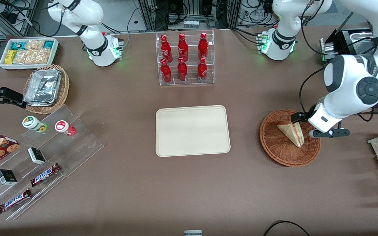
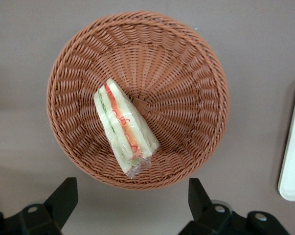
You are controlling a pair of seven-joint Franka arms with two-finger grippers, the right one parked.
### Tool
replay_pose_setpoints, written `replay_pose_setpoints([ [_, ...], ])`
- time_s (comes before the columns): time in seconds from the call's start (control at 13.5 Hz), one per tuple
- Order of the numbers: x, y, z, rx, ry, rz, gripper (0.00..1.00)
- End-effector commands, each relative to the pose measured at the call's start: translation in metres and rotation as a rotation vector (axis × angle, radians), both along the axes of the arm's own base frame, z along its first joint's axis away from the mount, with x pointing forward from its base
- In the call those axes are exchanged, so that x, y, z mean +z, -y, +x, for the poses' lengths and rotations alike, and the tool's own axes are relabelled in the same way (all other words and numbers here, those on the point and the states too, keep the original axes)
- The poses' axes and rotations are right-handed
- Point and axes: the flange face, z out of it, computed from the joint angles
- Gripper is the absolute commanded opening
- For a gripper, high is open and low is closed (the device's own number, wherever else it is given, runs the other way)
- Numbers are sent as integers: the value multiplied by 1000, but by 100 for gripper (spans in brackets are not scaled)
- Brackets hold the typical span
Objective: Place sandwich from basket to tray
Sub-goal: 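Move the left gripper down over the wrapped sandwich in the wicker basket, then close the left gripper on the sandwich's wrapped edge and lift it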
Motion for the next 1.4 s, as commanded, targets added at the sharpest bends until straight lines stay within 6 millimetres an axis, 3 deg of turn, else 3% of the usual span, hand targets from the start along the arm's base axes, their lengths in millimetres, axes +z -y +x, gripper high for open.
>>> replay_pose_setpoints([
  [0.0,-10,2,-1,176,21,30,100],
  [0.52,-38,4,7,503,27,64,100],
  [1.03,-77,-7,-17,524,57,53,100],
  [1.33,-92,-9,-20,528,47,54,100],
])
